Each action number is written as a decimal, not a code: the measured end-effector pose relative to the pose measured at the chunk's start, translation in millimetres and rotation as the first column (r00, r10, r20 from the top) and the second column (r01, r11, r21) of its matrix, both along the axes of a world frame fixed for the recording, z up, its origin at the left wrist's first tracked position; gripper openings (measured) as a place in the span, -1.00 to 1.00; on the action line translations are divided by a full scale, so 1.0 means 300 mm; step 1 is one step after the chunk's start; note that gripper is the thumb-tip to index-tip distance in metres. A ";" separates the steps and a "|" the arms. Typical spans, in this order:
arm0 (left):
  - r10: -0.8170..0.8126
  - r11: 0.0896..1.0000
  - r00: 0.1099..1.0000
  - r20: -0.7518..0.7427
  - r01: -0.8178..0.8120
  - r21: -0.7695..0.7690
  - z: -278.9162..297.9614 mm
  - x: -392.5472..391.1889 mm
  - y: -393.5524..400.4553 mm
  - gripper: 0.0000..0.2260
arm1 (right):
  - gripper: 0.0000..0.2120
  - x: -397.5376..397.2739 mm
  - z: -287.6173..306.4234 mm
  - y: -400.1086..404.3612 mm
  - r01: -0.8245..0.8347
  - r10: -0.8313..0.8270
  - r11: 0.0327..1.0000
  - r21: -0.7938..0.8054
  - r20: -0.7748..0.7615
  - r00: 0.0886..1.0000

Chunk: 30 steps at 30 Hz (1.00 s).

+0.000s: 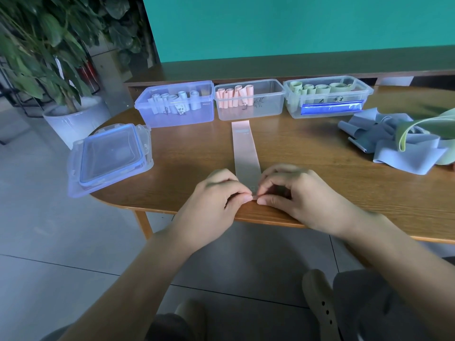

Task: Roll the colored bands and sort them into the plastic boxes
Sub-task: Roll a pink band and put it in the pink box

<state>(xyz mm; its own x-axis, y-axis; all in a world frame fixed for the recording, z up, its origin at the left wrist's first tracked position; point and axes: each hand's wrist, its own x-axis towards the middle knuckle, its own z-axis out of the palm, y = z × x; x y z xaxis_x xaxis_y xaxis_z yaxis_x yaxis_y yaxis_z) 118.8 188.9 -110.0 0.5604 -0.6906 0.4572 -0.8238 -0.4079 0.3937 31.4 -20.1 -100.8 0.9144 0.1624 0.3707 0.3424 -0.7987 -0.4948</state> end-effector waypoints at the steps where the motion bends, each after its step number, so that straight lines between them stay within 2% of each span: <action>1: 0.005 1.000 1.000 0.008 -0.005 -0.021 -0.002 -0.001 -0.001 -0.85 | -0.93 0.002 -0.001 0.000 0.003 -0.003 1.000 -0.003 0.009 1.000; 4: 0.020 0.998 1.000 0.015 -0.019 -0.057 -0.006 -0.005 -0.001 -0.84 | -0.95 0.009 -0.005 0.005 0.015 -0.015 1.000 -0.014 0.040 0.999; 13: 0.041 0.999 0.999 0.007 -0.041 -0.027 -0.005 -0.009 -0.007 -0.86 | -0.89 0.031 -0.024 0.010 0.100 -0.091 0.993 -0.066 0.129 0.987; 17: 0.071 0.997 0.997 -0.006 -0.071 -0.013 -0.002 -0.008 -0.013 -0.87 | -0.90 0.028 -0.019 0.006 0.077 -0.077 0.997 0.007 0.065 0.995; 22: 0.108 0.994 0.994 -0.010 -0.108 0.002 0.000 -0.013 -0.018 -0.82 | -0.89 0.041 -0.022 -0.007 0.076 -0.076 0.997 -0.004 0.058 0.995; 30: 0.120 0.993 0.993 -0.009 -0.120 -0.020 0.008 -0.004 -0.027 -0.90 | -0.84 0.049 -0.021 -0.018 0.070 -0.066 0.996 -0.053 0.078 0.995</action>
